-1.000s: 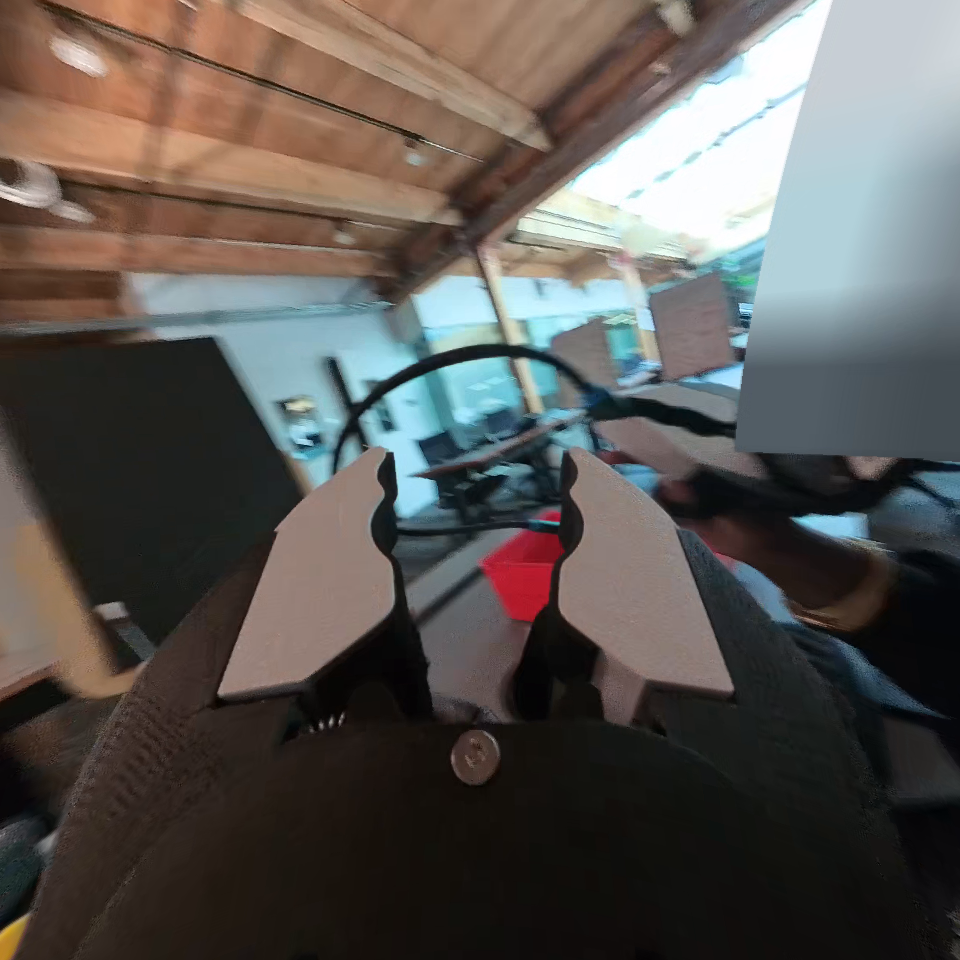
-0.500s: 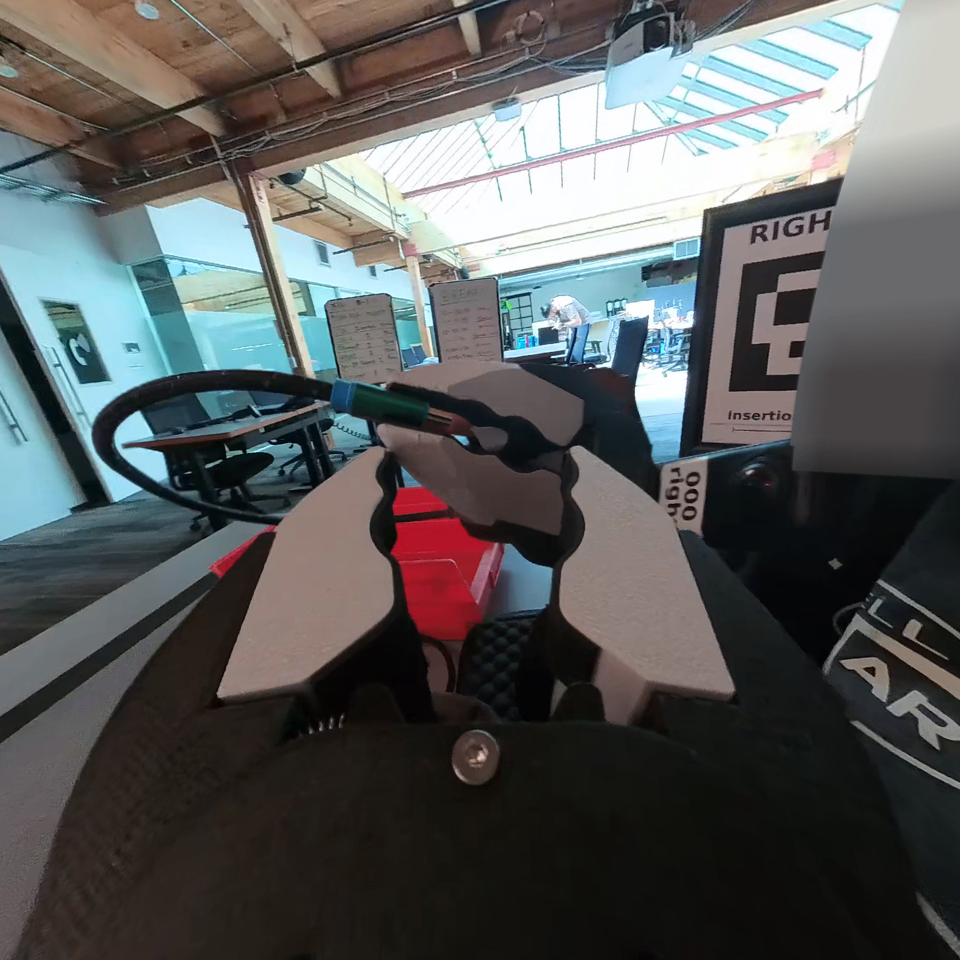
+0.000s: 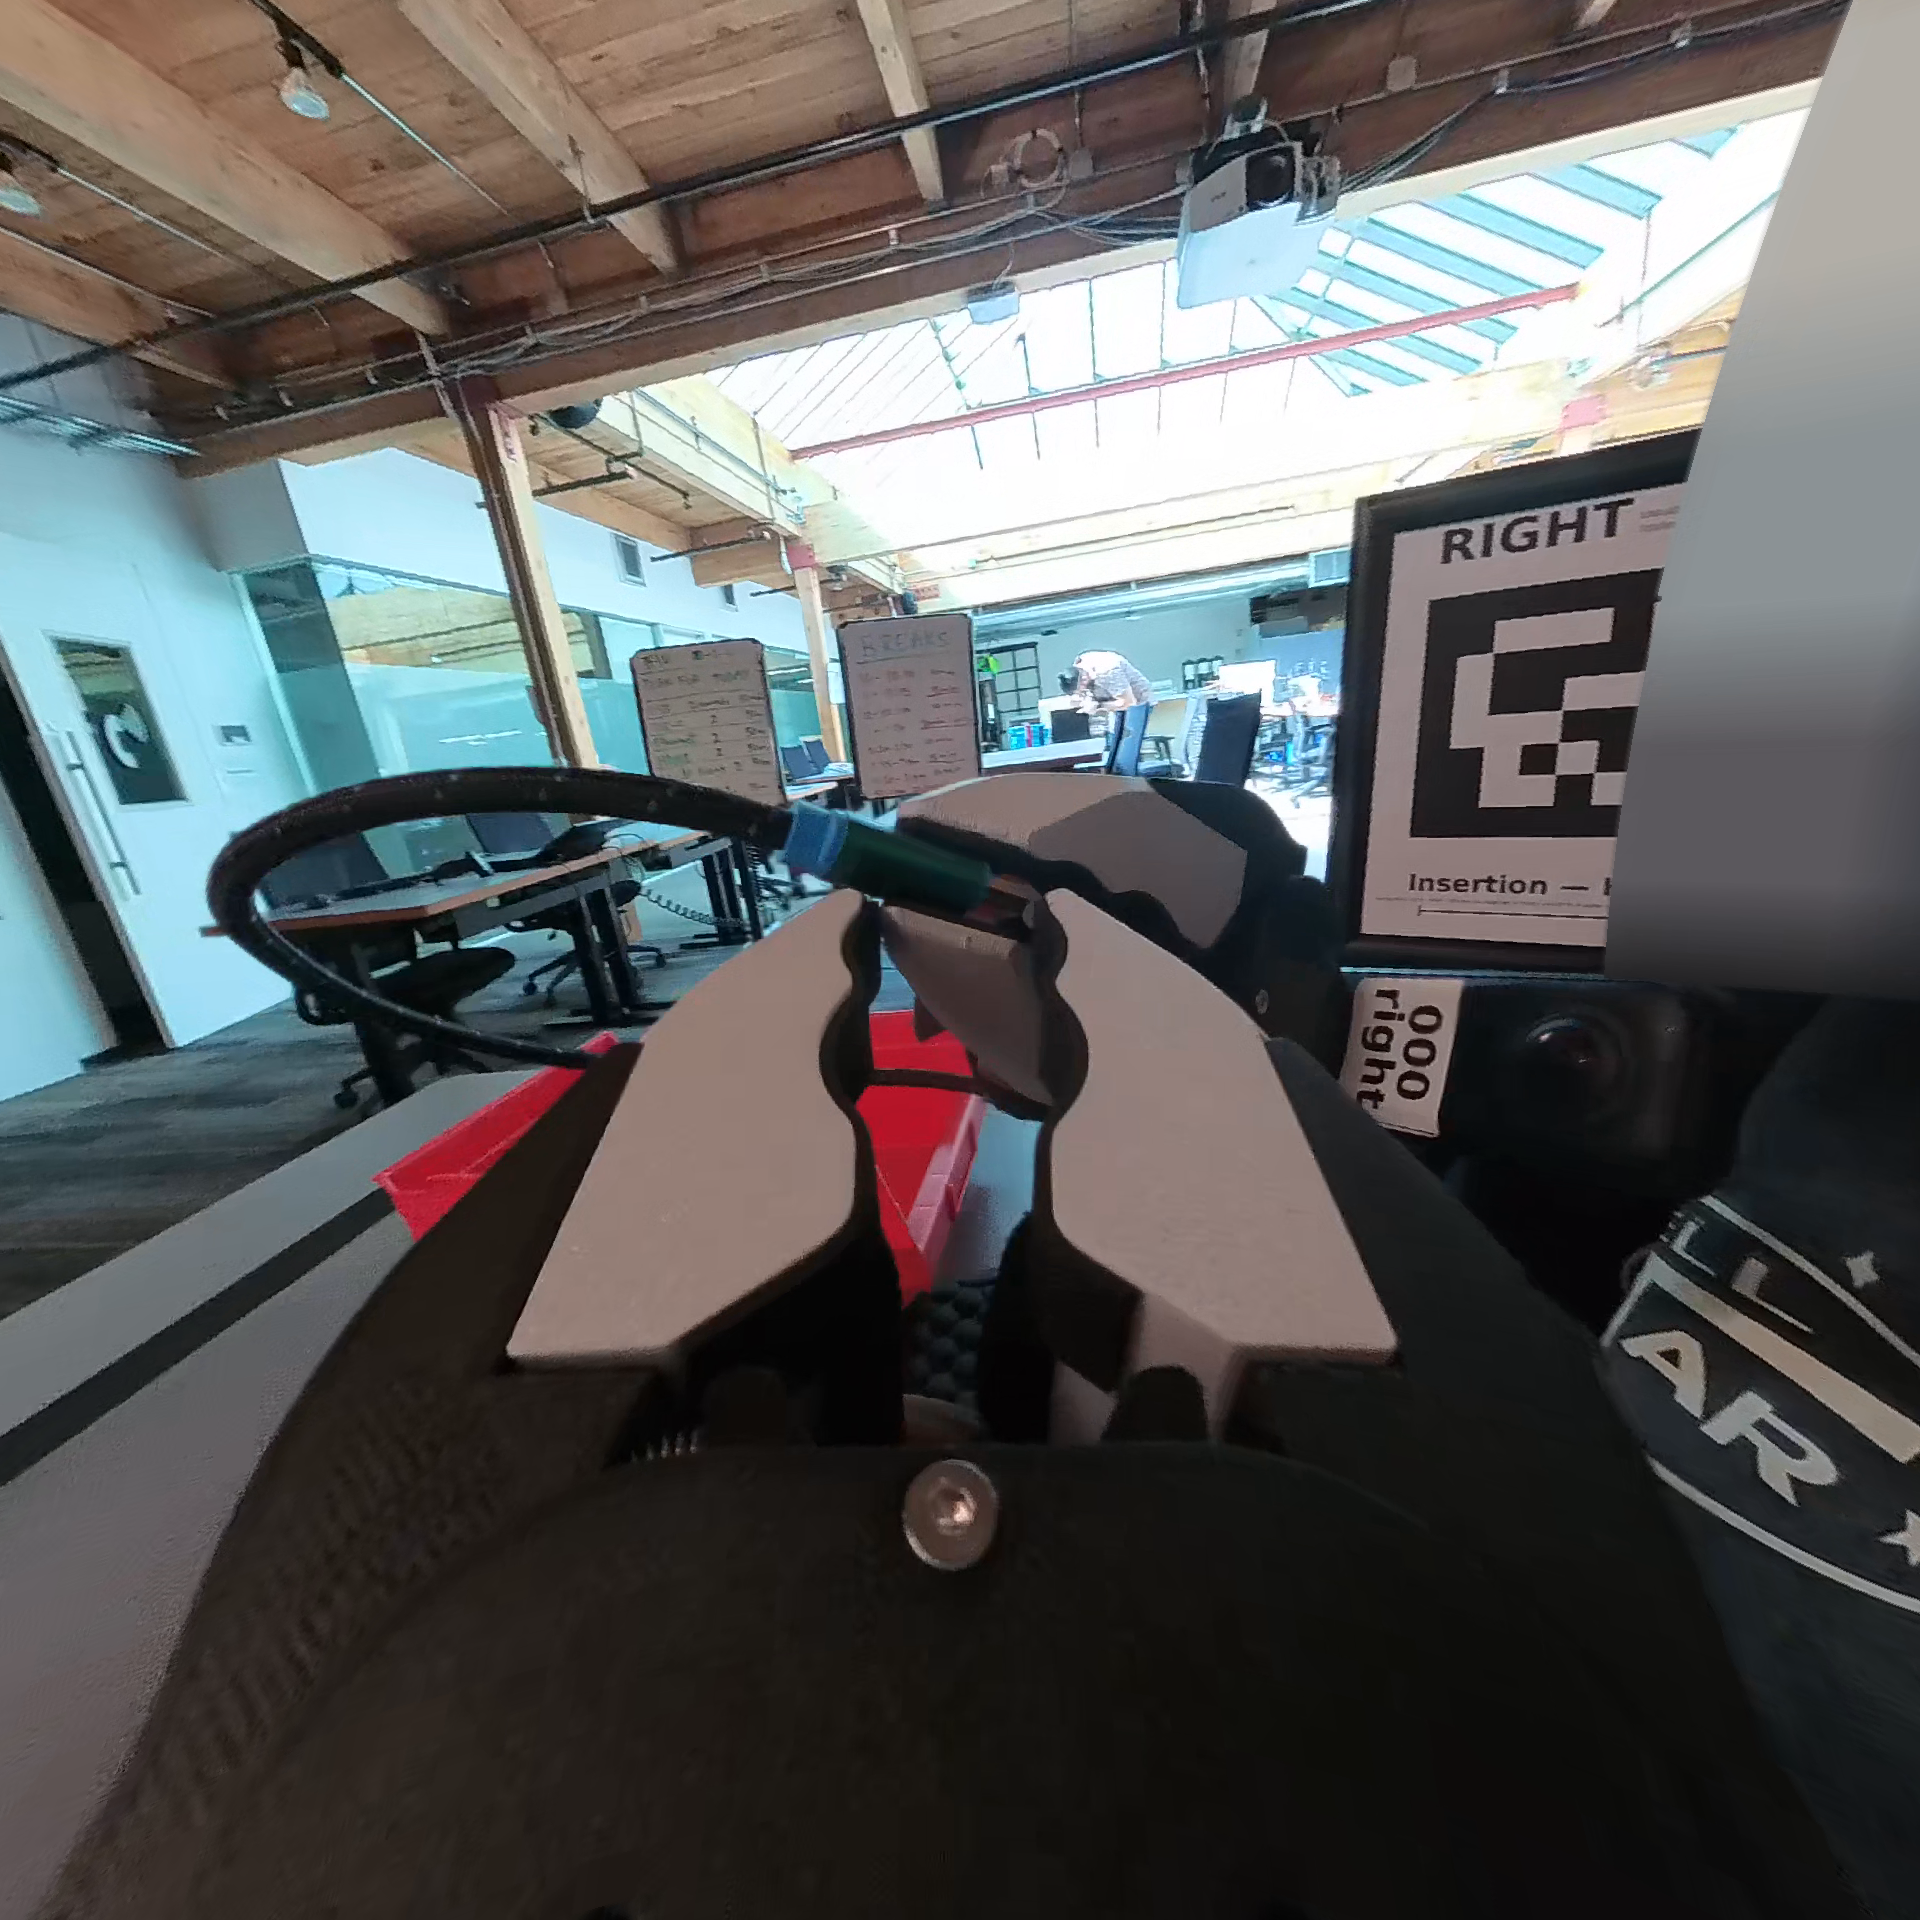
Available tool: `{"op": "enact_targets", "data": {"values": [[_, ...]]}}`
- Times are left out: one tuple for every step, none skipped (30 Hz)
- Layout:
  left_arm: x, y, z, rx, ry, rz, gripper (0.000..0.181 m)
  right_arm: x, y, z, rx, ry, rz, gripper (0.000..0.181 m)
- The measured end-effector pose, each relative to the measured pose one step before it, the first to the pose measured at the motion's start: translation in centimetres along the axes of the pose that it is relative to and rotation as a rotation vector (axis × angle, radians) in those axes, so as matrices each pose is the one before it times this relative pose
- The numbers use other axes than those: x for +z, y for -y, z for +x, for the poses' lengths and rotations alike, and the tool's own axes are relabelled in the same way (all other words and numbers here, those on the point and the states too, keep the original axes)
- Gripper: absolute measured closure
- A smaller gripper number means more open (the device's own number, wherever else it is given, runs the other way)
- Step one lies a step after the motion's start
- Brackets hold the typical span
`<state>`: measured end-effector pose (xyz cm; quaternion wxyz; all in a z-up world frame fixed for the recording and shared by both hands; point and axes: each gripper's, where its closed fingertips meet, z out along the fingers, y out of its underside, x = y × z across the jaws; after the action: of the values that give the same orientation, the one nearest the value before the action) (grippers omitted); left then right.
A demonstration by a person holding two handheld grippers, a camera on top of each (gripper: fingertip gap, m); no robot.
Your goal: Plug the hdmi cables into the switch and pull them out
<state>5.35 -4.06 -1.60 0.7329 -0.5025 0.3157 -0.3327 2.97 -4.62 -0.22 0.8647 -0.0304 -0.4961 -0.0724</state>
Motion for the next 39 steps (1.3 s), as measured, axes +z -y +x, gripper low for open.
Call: {"op": "enact_targets", "data": {"values": [[-0.013,-0.049,-0.026,-0.0091,-0.0105,-0.0008,0.154,-0.012,-0.032,-0.055,-0.0037,0.0028,0.0047,0.17],[-0.003,-0.071,-0.029,-0.0069,-0.0074,0.0002,0.155,-0.021,-0.048,-0.051,0.0002,0.0031,0.0036,0.17],[0.012,-0.071,-0.032,-0.0065,-0.0039,0.0001,0.155,-0.033,-0.053,-0.062,-0.0013,0.0031,0.0024,0.17],[0.022,-0.082,-0.023,-0.0067,-0.0019,0.0,0.155,-0.036,-0.044,-0.056,-0.0003,0.0053,0.0009,0.169],[0.027,-0.074,0.032,-0.0077,-0.0027,0.001,0.155,-0.065,-0.006,-0.047,0.0026,0.0072,0.0015,0.17],[0.029,-0.04,0.094,-0.0096,-0.0063,0.0032,0.154,-0.09,0.037,-0.02,0.002,0.0085,0.0022,0.17],[0.032,-0.008,0.089,-0.0124,-0.0067,0.0034,0.147,-0.118,0.143,-0.101,0.0004,0.0166,0.0079,0.169],[0.028,0.009,-0.001,-0.0132,-0.0018,0.0025,0.14,-0.15,0.292,-0.193,0.0024,0.0224,0.016,0.169],[0.001,0.018,0.001,-0.0073,-0.003,0.003,0.138,-0.125,0.264,-0.043,0.0035,0.0123,0.0126,0.17],[-0.022,0.011,0.051,-0.0003,-0.0061,0.0046,0.137,-0.058,0.071,0.023,0.0077,0.0085,0.0008,0.17],[-0.009,-0.013,0.015,0.0015,-0.0032,0.0025,0.139,-0.04,0.016,0.013,0.0065,0.0086,-0.0007,0.169],[0.008,-0.044,-0.014,0.0033,-0.0014,0.0008,0.14,-0.041,-0.009,-0.018,0.0032,0.008,0.0009,0.169],[0.041,-0.037,-0.002,0.0029,0.0001,0.0011,0.14,-0.042,-0.044,-0.002,-0.0025,0.0029,0.0001,0.169],[0.045,-0.064,-0.044,0.003,0.0022,0.0016,0.14,-0.045,-0.08,-0.027,-0.0065,0.0025,-0.0015,0.169],[0.062,-0.082,-0.075,0.0023,0.0034,0.0008,0.14,-0.035,-0.112,-0.048,-0.0063,0.0057,-0.0033,0.169],[0.037,-0.078,-0.085,0.0,0.0025,0.0002,0.14,-0.021,-0.11,-0.066,-0.0033,0.0075,-0.003,0.169],[0.034,-0.079,-0.094,-0.0025,0.0008,0.0009,0.14,0.002,-0.104,-0.065,-0.0012,0.0066,-0.0018,0.169],[0.01,-0.059,-0.123,-0.0021,0.0012,0.0025,0.14,0.034,-0.115,-0.077,0.0002,0.0063,-0.003,0.169],[0.001,-0.059,-0.181,-0.0021,0.0043,0.0038,0.139,0.064,-0.166,-0.099,-0.0002,0.0065,-0.0067,0.169],[0.001,-0.079,-0.217,-0.0026,0.0069,0.0045,0.139,0.063,-0.206,-0.102,-0.0015,0.007,-0.0084,0.169],[-0.005,-0.074,-0.16,-0.0019,0.0044,0.0045,0.139,0.03,-0.127,-0.095,-0.0017,0.0054,-0.0043,0.169],[0.003,-0.039,-0.059,-0.0023,0.0001,0.0047,0.139,-0.007,-0.048,-0.043,0.0061,0.0042,-0.0002,0.169],[0.03,-0.023,0.019,-0.0031,-0.0009,0.0047,0.139,-0.037,-0.004,0.021,0.0143,0.005,0.0011,0.169],[0.032,0.029,0.071,-0.0006,0.0,0.0058,0.139,-0.05,0.033,0.069,0.0162,0.0056,0.001,0.169],[0.035,0.029,0.074,0.0043,0.0009,0.0057,0.139,-0.075,0.013,0.085,0.0158,0.0065,-0.0007,0.169],[0.042,0.004,0.07,0.0079,0.0012,0.0041,0.14,-0.074,0.004,0.069,0.0176,0.0074,-0.001,0.17],[0.014,-0.028,0.001,0.0069,0.0039,0.0015,0.14,-0.045,-0.057,-0.021,0.0168,0.0124,-0.0044,0.17],[0.011,-0.078,-0.11,0.0014,0.0073,-0.0013,0.14,-0.01,-0.173,-0.067,0.0081,0.01,-0.0094,0.169],[-0.002,-0.134,-0.178,-0.0022,0.0079,-0.0034,0.14,0.031,-0.228,-0.112,-0.0006,0.0074,-0.0109,0.169],[-0.031,-0.175,-0.222,-0.0028,0.0074,-0.0044,0.141,0.06,-0.256,-0.151,-0.0039,0.0063,-0.0102,0.169],[-0.05,-0.201,-0.256,-0.0003,0.0055,-0.0058,0.141,0.103,-0.243,-0.212,-0.0033,0.0073,-0.0063,0.169],[-0.073,-0.19,-0.249,0.0027,0.0029,-0.0077,0.141,0.129,-0.211,-0.211,-0.0024,0.0068,-0.0031,0.169],[-0.098,-0.182,-0.254,0.0025,0.0002,-0.0103,0.141,0.146,-0.182,-0.2,-0.0049,0.0039,-0.0017,0.169],[-0.115,-0.173,-0.24,0.0012,-0.001,-0.0148,0.14,0.157,-0.156,-0.194,-0.0055,0.0033,-0.0023,0.169],[-0.124,-0.188,-0.25,0.0013,0.001,-0.0195,0.14,0.172,-0.175,-0.226,-0.0062,0.0044,-0.0061,0.168],[-0.132,-0.189,-0.247,0.0035,0.0033,-0.0219,0.14,0.154,-0.159,-0.207,-0.0119,0.0036,-0.008,0.168],[-0.124,-0.154,-0.181,0.0056,0.0031,-0.0198,0.14,0.112,-0.081,-0.167,-0.0181,-0.0011,-0.0048,0.168],[-0.098,-0.103,-0.062,0.0052,0.0005,-0.0142,0.14,0.055,0.018,-0.105,-0.0138,-0.0022,0.0009,0.168],[-0.09,-0.036,0.091,-0.0012,-0.0066,-0.0074,0.14,-0.036,0.147,-0.035,-0.0029,-0.0014,0.0103,0.168]]}}
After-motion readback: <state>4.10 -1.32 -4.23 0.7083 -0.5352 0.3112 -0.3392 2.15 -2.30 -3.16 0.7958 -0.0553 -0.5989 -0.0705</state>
